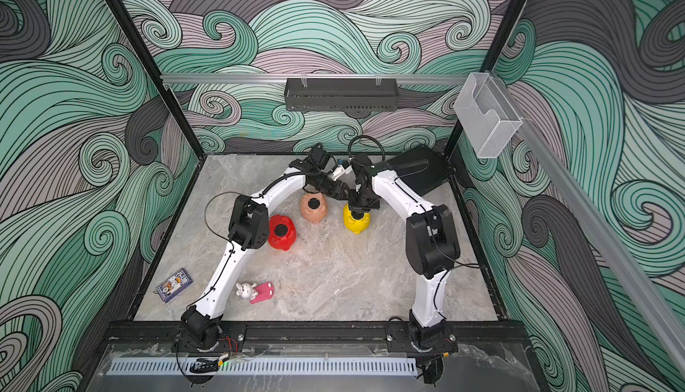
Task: Close piggy banks
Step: Screw the knob on the piggy bank.
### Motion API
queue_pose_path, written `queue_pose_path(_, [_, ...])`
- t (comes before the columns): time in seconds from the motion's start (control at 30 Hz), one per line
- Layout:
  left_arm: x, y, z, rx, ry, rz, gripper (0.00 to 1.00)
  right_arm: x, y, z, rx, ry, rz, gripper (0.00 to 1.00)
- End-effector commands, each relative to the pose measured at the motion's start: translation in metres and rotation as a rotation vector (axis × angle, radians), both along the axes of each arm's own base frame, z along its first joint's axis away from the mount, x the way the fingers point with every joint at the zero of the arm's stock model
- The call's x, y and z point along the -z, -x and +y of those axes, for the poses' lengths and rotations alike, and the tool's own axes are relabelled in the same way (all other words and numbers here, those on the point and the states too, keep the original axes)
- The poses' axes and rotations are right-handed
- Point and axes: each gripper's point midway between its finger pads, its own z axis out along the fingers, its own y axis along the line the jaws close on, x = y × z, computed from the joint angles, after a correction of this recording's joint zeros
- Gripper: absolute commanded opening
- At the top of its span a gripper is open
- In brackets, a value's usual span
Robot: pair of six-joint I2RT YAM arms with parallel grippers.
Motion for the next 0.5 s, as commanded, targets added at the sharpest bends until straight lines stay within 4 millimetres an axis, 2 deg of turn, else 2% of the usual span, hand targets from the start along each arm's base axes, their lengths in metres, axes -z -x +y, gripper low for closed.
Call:
queue_pose_path(0.0, [0.028, 0.025, -0.002, 0.042, -0.073, 0.082, 0.58, -0.020, -0.015, -0.003, 0.000, -0.006, -0.101, 0.10])
queue_pose_path(0.47, [0.026, 0.021, -0.002, 0.034, -0.068, 0.073, 0.59, -0.039, -0.013, -0.003, -0.035, -0.019, -0.154, 0.18])
